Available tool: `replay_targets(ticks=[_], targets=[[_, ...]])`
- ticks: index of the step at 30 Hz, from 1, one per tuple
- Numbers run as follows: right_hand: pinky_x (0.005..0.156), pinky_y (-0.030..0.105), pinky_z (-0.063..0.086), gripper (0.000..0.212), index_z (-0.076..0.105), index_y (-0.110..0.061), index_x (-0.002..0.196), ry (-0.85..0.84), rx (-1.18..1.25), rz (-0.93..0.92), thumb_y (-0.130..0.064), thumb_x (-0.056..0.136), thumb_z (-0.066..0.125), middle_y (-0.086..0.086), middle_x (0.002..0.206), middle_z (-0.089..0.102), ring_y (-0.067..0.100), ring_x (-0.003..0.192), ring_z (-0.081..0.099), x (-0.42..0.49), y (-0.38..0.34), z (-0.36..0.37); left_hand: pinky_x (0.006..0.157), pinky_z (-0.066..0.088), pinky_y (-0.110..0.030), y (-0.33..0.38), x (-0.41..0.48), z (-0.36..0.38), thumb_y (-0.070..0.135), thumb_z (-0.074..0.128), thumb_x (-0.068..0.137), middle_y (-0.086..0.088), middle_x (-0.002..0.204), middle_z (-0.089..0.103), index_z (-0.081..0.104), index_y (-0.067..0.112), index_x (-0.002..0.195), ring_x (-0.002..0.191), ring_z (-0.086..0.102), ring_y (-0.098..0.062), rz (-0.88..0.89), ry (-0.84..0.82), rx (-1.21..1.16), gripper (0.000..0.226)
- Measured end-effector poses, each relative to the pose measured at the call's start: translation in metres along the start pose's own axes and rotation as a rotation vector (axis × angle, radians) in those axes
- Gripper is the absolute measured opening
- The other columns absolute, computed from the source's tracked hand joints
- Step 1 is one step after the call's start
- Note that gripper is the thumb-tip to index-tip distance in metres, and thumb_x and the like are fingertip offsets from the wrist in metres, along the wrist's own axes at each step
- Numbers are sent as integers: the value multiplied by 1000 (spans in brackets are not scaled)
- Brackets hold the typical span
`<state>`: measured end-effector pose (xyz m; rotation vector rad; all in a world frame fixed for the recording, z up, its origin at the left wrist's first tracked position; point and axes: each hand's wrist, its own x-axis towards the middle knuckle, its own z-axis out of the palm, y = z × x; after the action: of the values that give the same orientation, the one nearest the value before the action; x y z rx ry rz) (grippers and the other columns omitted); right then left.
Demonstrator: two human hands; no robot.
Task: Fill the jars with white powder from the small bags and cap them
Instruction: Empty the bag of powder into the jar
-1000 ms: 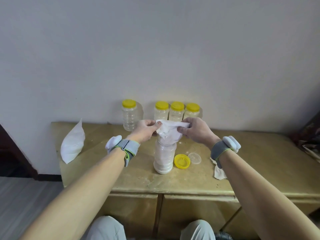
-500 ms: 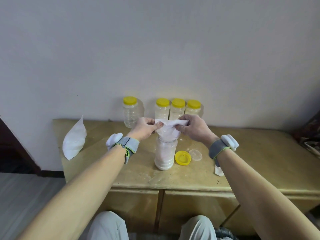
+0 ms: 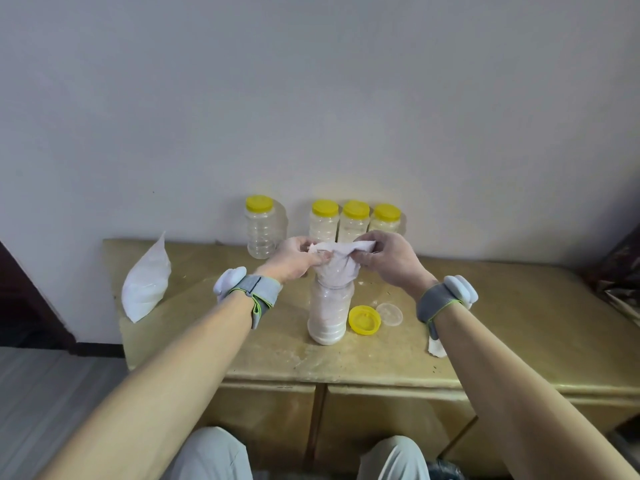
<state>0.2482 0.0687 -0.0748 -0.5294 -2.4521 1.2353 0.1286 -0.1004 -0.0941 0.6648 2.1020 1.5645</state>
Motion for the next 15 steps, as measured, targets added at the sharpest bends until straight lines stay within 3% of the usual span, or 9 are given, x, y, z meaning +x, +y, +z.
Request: replay_targets(ticks=[3,6,9,11,13,15], targets=[[76,36,56,16,65,-26,91,20,13,37,-19,82,77,1,84,71,18,80,67,2,5,-2,73,44,-21,-5,1,0,23,76,90,2,96,71,74,14,109,83,59,-11,52,36,14,22],[75,35,56,12,68,-25,91,34,0,28,-20,83,77,0,82,71,16,77,66,0,6,-3,57,40,-7,-3,0,1,22,79,86,6,87,67,73,10,105,68,55,-2,59,72,-12,23],[75,39,56,10,70,-21,91,-79,-15,6,-18,84,76,1,78,69,14,70,62,-4,0,-2,57,42,-11,-2,1,3,25,78,87,8,82,63,69,15,95,69,55,-3,37,80,-23,16],[72,42,55,9,69,-20,88,-61,31,3,-18,84,76,1,74,69,14,66,61,-3,0,1,61,45,-18,-2,0,4,28,75,89,5,84,63,63,19,87,74,59,-9,24,90,-41,16],[63,29,50,8,69,-20,89,12,8,-2,-18,85,75,-4,69,66,10,62,58,-3,-1,1,64,47,-23,-3,1,4,32,71,92,2,90,64,59,18,91,79,62,-14,14,108,-36,19],[62,25,49,9,70,-16,92,-77,-22,-10,-17,85,76,-3,69,66,12,61,58,-5,-5,0,66,48,-23,-3,1,4,34,68,95,1,99,66,62,17,101,83,64,-13,23,104,2,19]])
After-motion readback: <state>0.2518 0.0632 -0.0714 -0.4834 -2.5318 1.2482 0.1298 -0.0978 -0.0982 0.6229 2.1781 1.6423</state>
